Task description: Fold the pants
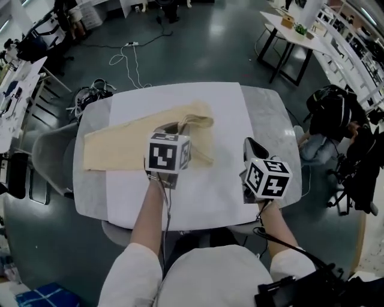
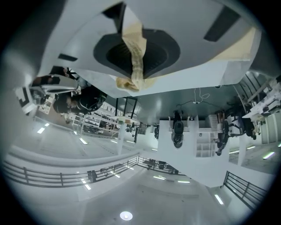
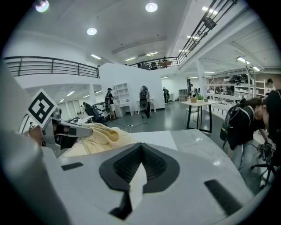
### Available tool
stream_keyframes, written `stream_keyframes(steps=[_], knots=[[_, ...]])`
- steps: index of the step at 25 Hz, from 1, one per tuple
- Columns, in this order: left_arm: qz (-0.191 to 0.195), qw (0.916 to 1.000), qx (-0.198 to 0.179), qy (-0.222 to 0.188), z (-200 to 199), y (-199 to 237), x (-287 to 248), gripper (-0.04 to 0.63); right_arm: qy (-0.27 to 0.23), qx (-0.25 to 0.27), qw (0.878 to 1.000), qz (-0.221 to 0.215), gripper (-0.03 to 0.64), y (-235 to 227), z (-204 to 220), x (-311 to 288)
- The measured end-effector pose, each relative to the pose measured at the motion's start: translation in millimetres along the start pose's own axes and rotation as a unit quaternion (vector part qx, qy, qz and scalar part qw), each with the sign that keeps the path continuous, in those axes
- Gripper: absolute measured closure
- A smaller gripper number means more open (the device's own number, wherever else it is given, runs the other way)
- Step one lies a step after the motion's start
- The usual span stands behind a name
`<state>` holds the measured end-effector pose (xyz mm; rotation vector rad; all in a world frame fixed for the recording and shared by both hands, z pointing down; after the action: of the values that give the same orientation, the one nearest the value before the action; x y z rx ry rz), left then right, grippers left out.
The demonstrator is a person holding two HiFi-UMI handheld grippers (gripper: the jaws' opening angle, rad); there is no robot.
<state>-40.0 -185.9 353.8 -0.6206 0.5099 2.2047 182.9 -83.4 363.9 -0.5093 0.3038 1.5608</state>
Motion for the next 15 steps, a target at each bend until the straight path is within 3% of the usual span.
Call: stream_keyframes(steps=[15], knots=[[-0.105,0.9917,0.074,-0.012,48.0,158.6,98.2,0.548,0.027,0.057,0.994,-0.095,0.624,165.8,-0.2,-75.0]])
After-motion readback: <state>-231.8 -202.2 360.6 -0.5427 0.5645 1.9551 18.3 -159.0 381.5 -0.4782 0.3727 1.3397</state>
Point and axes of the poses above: the fingertips, and each gripper's own axes: x backward along the fingers, y to its left, z out of its underside, the point moved 8 cm from there along x, backward along the fingers, and after that the axes turned 3 degrees about z, right-handed, at the moved point
